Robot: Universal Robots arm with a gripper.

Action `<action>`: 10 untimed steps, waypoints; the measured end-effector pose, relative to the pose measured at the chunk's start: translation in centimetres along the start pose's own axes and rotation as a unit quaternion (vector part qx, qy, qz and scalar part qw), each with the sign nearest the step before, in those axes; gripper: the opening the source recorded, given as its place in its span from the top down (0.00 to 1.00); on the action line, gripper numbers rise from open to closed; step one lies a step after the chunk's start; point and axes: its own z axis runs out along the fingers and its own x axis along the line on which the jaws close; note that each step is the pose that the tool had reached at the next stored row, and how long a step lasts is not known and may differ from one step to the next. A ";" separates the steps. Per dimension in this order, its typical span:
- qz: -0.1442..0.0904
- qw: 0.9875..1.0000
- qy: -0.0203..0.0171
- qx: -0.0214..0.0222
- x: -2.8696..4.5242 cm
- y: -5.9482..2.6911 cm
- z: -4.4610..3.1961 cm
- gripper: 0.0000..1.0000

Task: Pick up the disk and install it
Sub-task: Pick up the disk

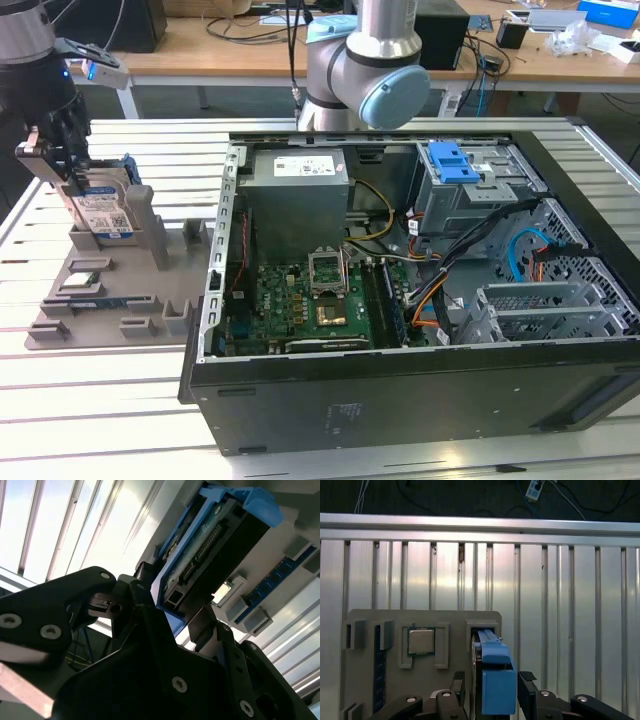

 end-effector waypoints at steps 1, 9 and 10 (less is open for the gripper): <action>-0.001 1.000 0.000 0.000 0.00 0.04 0.01 0.46; -0.001 1.000 0.000 0.000 0.02 0.08 0.58 0.46; -0.001 1.000 -0.001 0.000 0.02 0.07 0.59 0.46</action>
